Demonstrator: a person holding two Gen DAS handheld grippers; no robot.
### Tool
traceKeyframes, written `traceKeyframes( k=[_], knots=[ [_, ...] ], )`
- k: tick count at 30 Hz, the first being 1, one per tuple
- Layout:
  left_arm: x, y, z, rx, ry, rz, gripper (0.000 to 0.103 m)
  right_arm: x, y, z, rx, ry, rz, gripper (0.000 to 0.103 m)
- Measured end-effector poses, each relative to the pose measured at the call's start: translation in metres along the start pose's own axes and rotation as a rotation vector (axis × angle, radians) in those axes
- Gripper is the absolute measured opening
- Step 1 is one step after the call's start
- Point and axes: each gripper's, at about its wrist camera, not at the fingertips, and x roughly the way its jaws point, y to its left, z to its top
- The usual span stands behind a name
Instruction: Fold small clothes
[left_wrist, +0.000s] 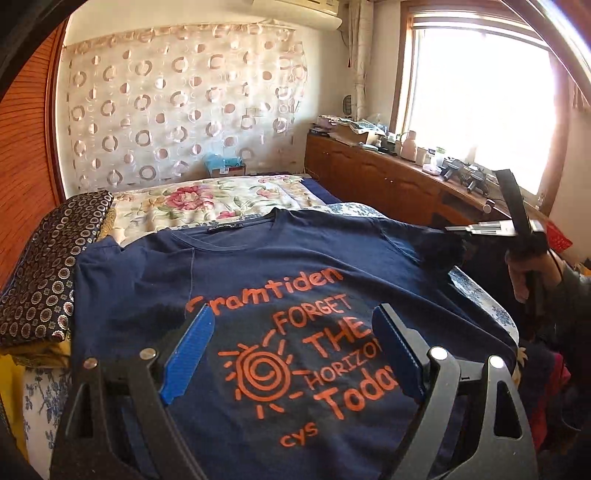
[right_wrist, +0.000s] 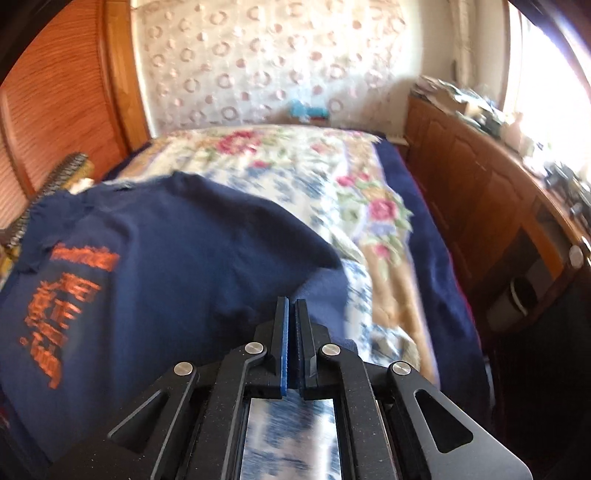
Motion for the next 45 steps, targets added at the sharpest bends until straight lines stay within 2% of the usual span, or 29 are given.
traceKeyframes(
  k=[5, 10, 12, 14, 16, 18, 25, 30, 38, 39, 40, 42, 45],
  knots=[
    [-0.01, -0.005, 0.0, 0.006, -0.012, 0.014, 0.088, -0.009, 0.061, 0.021, -0.104, -0.048, 0.101, 0.001],
    [-0.019, -0.004, -0.002, 0.005, -0.018, 0.021, 0.088, -0.003, 0.106, 0.023, -0.17, -0.04, 0.171, 0.001],
    [-0.022, -0.004, -0.002, 0.005, -0.022, 0.02, 0.088, 0.003, 0.114, 0.021, -0.172, -0.029, 0.159, 0.006],
    [-0.026, -0.004, -0.003, 0.015, -0.029, 0.03, 0.088, 0.005, 0.112, 0.02, -0.154, -0.029, 0.143, 0.024],
    [-0.029, -0.005, -0.005, 0.023, -0.031, 0.039, 0.088, 0.005, 0.103, 0.019, -0.127, -0.035, 0.13, 0.036],
    [-0.03, -0.005, -0.006, 0.025, -0.032, 0.041, 0.088, 0.003, 0.087, 0.017, -0.092, -0.041, 0.096, 0.038],
    [-0.029, -0.009, -0.007, 0.024, -0.028, 0.036, 0.088, 0.017, 0.043, 0.0, -0.02, 0.034, 0.022, 0.038],
    [-0.028, -0.014, -0.008, 0.035, -0.019, 0.039, 0.088, 0.031, 0.03, -0.015, 0.032, 0.078, 0.064, 0.038],
    [-0.03, -0.015, -0.008, 0.037, -0.022, 0.041, 0.088, 0.047, 0.032, -0.022, 0.027, 0.111, 0.051, 0.038],
    [-0.03, -0.015, -0.008, 0.038, -0.022, 0.042, 0.088, 0.048, 0.033, -0.022, 0.021, 0.106, 0.046, 0.036],
    [-0.03, -0.015, -0.008, 0.037, -0.022, 0.043, 0.088, 0.048, 0.035, -0.021, 0.012, 0.104, 0.052, 0.022],
    [-0.03, -0.015, -0.008, 0.034, -0.022, 0.044, 0.088, 0.048, 0.04, -0.017, -0.018, 0.089, 0.03, 0.007],
    [-0.031, -0.014, -0.009, 0.026, -0.021, 0.044, 0.088, 0.041, 0.051, -0.003, -0.069, 0.044, 0.015, 0.004]
  ],
)
